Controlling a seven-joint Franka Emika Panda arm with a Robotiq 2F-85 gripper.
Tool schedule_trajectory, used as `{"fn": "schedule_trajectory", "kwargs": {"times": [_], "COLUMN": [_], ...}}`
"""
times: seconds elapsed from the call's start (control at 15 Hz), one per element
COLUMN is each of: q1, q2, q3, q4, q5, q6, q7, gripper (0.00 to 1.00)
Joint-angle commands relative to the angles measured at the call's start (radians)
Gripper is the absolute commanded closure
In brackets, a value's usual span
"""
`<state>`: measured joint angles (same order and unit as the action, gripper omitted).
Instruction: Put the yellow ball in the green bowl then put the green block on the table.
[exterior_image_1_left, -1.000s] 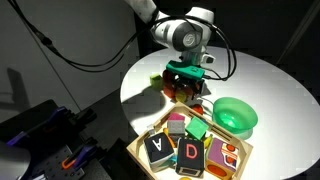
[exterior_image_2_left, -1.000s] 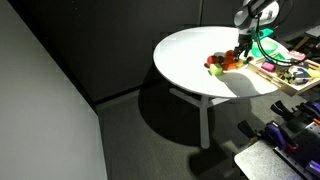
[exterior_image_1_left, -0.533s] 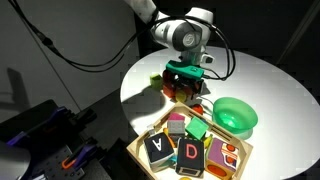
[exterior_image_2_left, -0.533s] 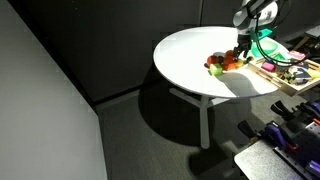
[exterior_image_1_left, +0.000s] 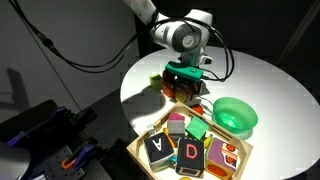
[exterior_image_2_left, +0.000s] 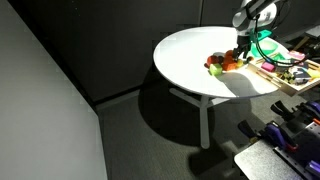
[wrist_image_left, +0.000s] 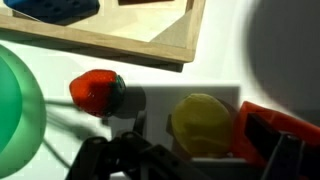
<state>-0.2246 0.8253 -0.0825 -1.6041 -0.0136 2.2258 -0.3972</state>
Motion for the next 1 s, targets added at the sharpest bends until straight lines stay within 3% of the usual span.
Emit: {"fn": "schedule_trajectory", "kwargs": {"times": [0.0, 0.13, 0.2, 0.33, 0.6, 0.93], "q1": [-0.002, -0.002, -0.001, -0.001, 0.000, -0.001], "q2": [0.023, 0.030, 0.032, 0.031, 0.019, -0.001], "q3": [0.004, 0.003, 0.003, 0.002, 0.000, -0.008], "q4": [0.043, 0.048, 0.050, 0.050, 0.052, 0.059], "q5": [-0.029, -0.029, -0.029, -0.029, -0.028, -0.025], "q6": [-0.038, -0.041, -0.043, -0.049, -0.068, -0.106], "q7": [0.029, 0.031, 0.031, 0.033, 0.045, 0.071], "gripper": [0.00, 0.03, 0.26, 0.30, 0.63, 0.65]}}
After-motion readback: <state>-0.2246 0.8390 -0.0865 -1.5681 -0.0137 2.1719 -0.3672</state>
